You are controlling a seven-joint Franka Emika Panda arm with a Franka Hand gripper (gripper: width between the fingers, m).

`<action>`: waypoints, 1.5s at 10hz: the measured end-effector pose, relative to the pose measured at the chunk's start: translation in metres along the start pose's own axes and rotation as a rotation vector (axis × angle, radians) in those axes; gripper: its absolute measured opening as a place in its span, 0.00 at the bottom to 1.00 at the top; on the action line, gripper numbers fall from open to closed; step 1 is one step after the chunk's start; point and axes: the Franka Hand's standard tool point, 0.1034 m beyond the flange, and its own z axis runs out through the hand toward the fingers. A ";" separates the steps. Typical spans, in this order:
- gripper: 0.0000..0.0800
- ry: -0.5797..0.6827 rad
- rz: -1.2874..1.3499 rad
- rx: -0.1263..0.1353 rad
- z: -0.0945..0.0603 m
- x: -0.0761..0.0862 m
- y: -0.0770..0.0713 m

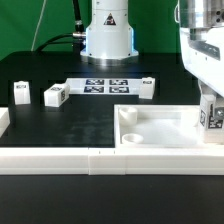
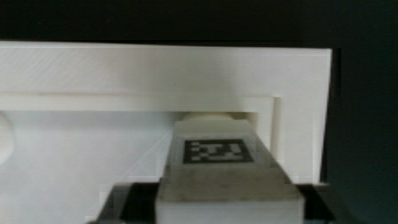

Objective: Assemble one leg

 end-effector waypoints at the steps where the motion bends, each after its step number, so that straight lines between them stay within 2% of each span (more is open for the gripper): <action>1: 0.46 0.000 -0.034 0.000 0.000 0.000 0.000; 2: 0.69 0.000 -0.067 0.000 0.000 0.000 0.000; 3: 0.69 -0.001 -0.079 -0.005 0.000 0.000 0.000; 4: 0.78 0.001 -0.185 -0.009 -0.001 0.001 -0.001; 9: 0.81 -0.001 -0.727 -0.011 -0.002 -0.002 -0.001; 12: 0.81 0.012 -1.026 -0.026 -0.001 -0.006 0.000; 15: 0.81 0.015 -1.314 -0.045 -0.001 0.003 -0.004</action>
Offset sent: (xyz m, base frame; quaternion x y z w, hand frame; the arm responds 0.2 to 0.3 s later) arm 0.0040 -0.0004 0.0038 -0.0290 -0.0029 -0.0476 0.9984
